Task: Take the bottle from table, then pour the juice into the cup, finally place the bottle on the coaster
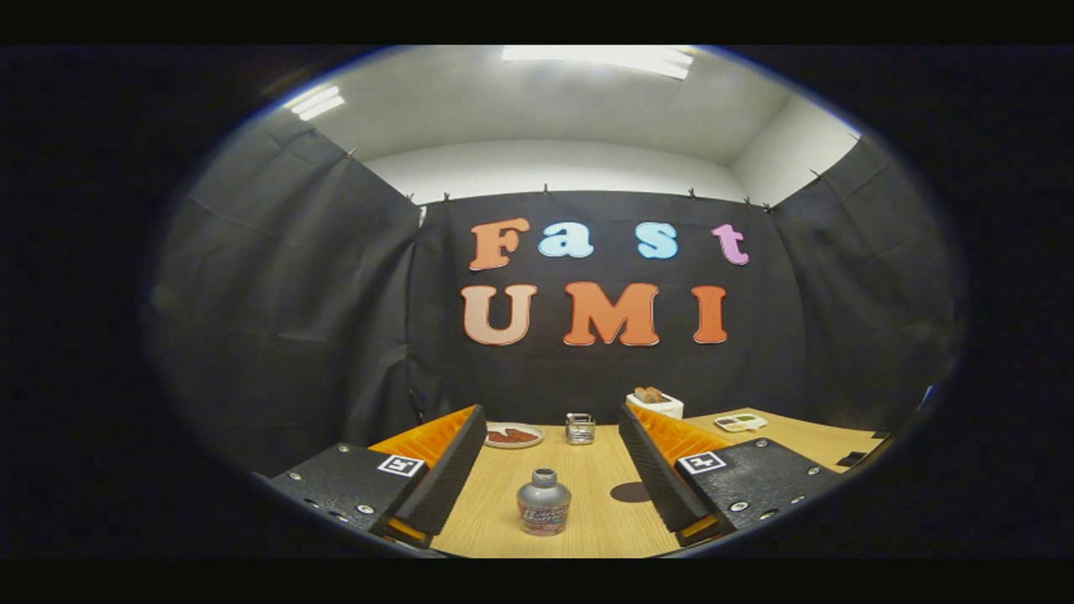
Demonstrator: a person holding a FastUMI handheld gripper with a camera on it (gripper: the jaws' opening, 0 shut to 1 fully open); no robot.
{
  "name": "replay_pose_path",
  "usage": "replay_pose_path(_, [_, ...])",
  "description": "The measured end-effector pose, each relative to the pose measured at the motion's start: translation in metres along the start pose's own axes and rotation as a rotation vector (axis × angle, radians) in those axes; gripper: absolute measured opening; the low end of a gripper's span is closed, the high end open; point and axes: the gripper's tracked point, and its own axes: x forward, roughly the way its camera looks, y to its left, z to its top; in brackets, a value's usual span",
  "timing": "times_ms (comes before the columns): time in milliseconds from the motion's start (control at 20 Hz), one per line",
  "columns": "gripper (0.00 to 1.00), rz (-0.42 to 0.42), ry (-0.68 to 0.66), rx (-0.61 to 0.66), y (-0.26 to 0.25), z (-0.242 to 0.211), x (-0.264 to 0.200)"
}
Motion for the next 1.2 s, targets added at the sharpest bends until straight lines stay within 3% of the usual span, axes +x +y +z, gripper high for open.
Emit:
replay_pose_path(600, [0.94,0.003,0.128,-0.017,0.015,-0.109,0.008])
replay_pose_path(900, [0.94,0.027,0.212,0.077,0.016,-0.163,0.012])
replay_pose_path(1200, [0.94,0.012,0.315,0.025,0.004,-0.212,0.025])
